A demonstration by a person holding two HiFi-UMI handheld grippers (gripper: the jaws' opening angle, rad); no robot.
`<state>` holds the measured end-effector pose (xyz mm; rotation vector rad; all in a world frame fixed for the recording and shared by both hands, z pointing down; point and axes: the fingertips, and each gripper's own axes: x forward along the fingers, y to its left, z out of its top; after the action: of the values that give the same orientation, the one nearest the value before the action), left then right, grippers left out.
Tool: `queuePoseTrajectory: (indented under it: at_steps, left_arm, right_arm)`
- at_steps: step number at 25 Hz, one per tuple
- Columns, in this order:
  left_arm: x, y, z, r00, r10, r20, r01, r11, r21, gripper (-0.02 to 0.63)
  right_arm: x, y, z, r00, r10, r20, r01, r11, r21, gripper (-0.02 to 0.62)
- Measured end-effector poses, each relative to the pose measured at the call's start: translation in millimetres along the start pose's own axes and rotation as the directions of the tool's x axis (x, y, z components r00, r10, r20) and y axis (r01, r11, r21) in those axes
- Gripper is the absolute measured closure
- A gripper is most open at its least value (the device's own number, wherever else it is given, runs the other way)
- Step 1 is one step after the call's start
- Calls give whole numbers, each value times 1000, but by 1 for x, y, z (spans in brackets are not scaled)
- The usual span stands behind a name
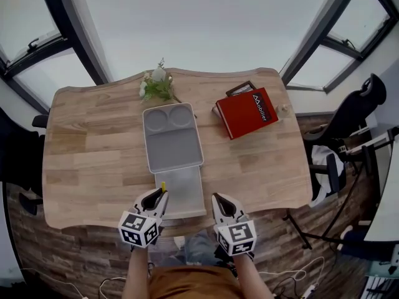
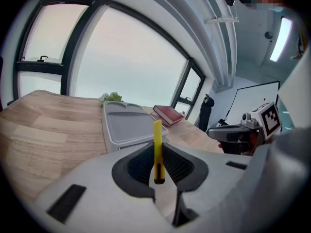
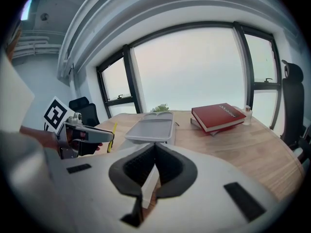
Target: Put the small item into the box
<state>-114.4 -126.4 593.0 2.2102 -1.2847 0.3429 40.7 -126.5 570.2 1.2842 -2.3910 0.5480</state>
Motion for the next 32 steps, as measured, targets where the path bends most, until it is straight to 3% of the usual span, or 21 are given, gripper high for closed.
queuePoseTrajectory:
  at_steps: [7, 16, 23, 27, 32]
  left_arm:
    - [25, 0, -23, 988, 10, -156, 1, 997, 71, 551]
    - [48, -5, -44, 950, 18, -312, 41, 982, 182, 551]
    - [61, -13, -64, 889, 17, -457, 127, 950, 284, 551]
    - [70, -18, -67, 872, 4, -490, 153, 948, 279, 551]
    - [75, -17, -76, 821, 25, -571, 163, 947, 277, 549]
  right_arm:
    - [12, -12, -8, 1000, -8, -29, 8, 1000, 13, 592]
    - [22, -22, -17, 998, -20, -56, 22, 999, 35, 592]
    - [27, -30, -16, 998, -19, -64, 22, 999, 44, 592]
    - [28, -37, -22, 996, -20, -85, 25, 998, 56, 592]
    - [29, -44, -27, 995, -29, -92, 36, 997, 67, 592]
